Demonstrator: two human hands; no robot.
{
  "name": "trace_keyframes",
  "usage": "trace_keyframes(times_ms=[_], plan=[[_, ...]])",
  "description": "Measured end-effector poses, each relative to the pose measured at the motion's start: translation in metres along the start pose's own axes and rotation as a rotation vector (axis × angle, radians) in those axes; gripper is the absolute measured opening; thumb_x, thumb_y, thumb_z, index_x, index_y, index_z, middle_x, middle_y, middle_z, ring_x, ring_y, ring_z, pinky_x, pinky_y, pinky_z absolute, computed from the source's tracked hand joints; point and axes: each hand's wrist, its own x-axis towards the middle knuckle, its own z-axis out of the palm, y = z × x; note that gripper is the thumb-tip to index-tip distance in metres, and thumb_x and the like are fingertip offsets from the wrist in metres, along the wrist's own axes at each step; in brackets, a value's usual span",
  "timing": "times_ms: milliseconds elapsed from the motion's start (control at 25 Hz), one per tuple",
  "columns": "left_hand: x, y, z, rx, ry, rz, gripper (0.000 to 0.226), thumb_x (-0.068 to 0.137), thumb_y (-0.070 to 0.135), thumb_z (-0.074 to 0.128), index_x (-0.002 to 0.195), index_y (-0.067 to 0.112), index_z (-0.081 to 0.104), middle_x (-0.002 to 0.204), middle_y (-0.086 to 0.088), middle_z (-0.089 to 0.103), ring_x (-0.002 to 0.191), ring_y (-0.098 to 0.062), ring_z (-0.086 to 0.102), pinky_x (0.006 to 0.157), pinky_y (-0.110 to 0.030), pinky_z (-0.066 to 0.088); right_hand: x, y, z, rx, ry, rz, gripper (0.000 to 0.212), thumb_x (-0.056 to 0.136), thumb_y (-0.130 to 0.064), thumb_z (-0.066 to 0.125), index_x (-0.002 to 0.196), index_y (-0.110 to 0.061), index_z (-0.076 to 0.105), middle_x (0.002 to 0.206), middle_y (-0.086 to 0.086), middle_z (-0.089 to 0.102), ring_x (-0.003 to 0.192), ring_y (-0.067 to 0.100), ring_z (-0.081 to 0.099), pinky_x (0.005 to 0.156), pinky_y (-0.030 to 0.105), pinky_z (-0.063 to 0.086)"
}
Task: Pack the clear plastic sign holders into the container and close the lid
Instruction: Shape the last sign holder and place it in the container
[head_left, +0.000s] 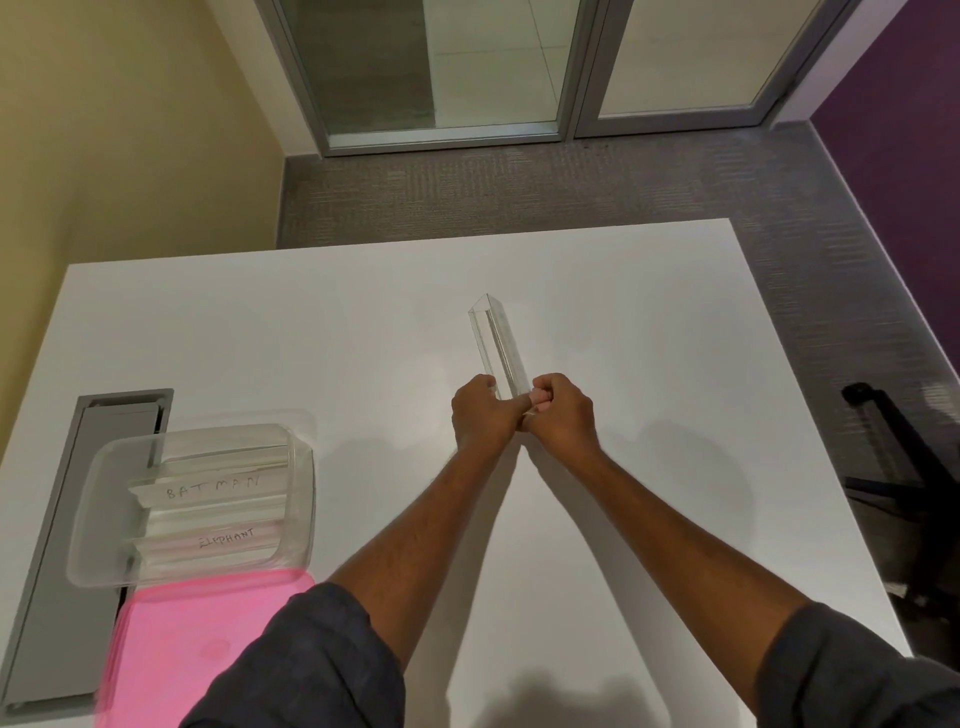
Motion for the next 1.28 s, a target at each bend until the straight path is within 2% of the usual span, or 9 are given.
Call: trace_keyframes(times_ms=[200, 360, 520, 720, 800, 880, 960, 1120, 1280], plan=[[-0.005, 0.001, -0.004, 0.102, -0.034, 0.039, 0.057, 0.075, 0.025, 0.083, 0.127, 0.008, 0.068, 0.125, -0.01, 0.073, 0.119, -0.03, 0.068, 0.09, -0.041, 0.056, -0.002, 0.007, -0.012, 0.071, -0.062, 0.004, 0.061, 0.069, 0.002, 0.09, 0.123, -0.013, 0.066, 0.094, -0.002, 0.068, 0.074, 0.01, 0.061, 0.073, 0.021, 0.058], [-0.009, -0.001, -0.016, 0.209, -0.075, 0.167, 0.053, 0.084, 0.017, 0.074, 0.136, 0.012, 0.069, 0.132, -0.007, 0.073, 0.121, -0.026, 0.069, 0.087, -0.031, 0.051, -0.001, 0.009, -0.025, 0.079, -0.042, -0.013, 0.057, 0.072, 0.003, 0.09, 0.12, -0.016, 0.067, 0.098, 0.005, 0.07, 0.078, 0.013, 0.06, 0.068, 0.019, 0.063], [-0.006, -0.01, -0.028, 0.31, -0.089, 0.297, 0.043, 0.089, 0.012, 0.065, 0.131, 0.015, 0.074, 0.126, -0.011, 0.074, 0.112, -0.029, 0.07, 0.087, -0.039, 0.058, 0.007, 0.01, -0.043, 0.049, 0.015, -0.04, 0.051, 0.08, 0.008, 0.083, 0.122, -0.015, 0.069, 0.107, 0.011, 0.07, 0.082, 0.015, 0.064, 0.061, 0.016, 0.061], [-0.002, -0.021, -0.042, 0.423, -0.13, 0.384, 0.046, 0.095, 0.011, 0.06, 0.137, 0.023, 0.07, 0.132, -0.008, 0.069, 0.122, -0.029, 0.065, 0.096, -0.044, 0.056, 0.012, 0.005, -0.066, -0.013, 0.094, -0.127, 0.046, 0.088, 0.01, 0.074, 0.128, -0.014, 0.068, 0.119, 0.01, 0.065, 0.086, 0.015, 0.068, 0.051, 0.01, 0.054], [0.0, -0.024, -0.046, 0.454, -0.127, 0.408, 0.046, 0.095, 0.009, 0.059, 0.137, 0.024, 0.07, 0.133, -0.006, 0.069, 0.123, -0.028, 0.064, 0.097, -0.044, 0.055, 0.014, 0.009, -0.075, -0.192, 0.119, -0.252, 0.06, 0.08, 0.006, 0.083, 0.134, -0.015, 0.065, 0.126, 0.007, 0.063, 0.105, 0.021, 0.065, 0.065, 0.019, 0.058], [0.002, -0.027, -0.051, 0.48, -0.131, 0.439, 0.043, 0.095, 0.011, 0.061, 0.135, 0.026, 0.071, 0.128, -0.004, 0.071, 0.12, -0.028, 0.065, 0.095, -0.044, 0.056, 0.019, 0.014, -0.083, -0.382, 0.096, -0.36, 0.073, 0.074, -0.002, 0.089, 0.14, -0.017, 0.061, 0.136, 0.004, 0.061, 0.122, 0.026, 0.058, 0.084, 0.04, 0.06], [0.004, -0.03, -0.057, 0.51, -0.134, 0.467, 0.04, 0.095, 0.015, 0.063, 0.132, 0.028, 0.072, 0.122, -0.001, 0.072, 0.116, -0.026, 0.066, 0.091, -0.043, 0.057, 0.022, 0.016, -0.088, -0.52, 0.003, -0.405, 0.08, 0.07, -0.007, 0.091, 0.143, -0.018, 0.058, 0.142, 0.001, 0.059, 0.13, 0.026, 0.054, 0.091, 0.045, 0.058], [0.008, -0.036, -0.067, 0.537, -0.149, 0.537, 0.043, 0.091, 0.009, 0.063, 0.129, 0.028, 0.075, 0.118, -0.001, 0.074, 0.113, -0.027, 0.067, 0.088, -0.043, 0.057, 0.023, 0.018, -0.087, -0.721, -0.188, -0.456, 0.082, 0.065, -0.007, 0.09, 0.141, -0.015, 0.061, 0.143, 0.001, 0.06, 0.132, 0.027, 0.054, 0.095, 0.045, 0.057], [0.011, -0.041, -0.074, 0.538, -0.144, 0.618, 0.044, 0.088, 0.012, 0.064, 0.129, 0.025, 0.074, 0.12, -0.001, 0.073, 0.112, -0.027, 0.068, 0.086, -0.043, 0.058, 0.019, 0.023, -0.078, -0.769, -0.24, -0.506, 0.058, 0.074, -0.007, 0.079, 0.129, -0.014, 0.064, 0.129, 0.003, 0.066, 0.121, 0.029, 0.058, 0.087, 0.047, 0.058]])
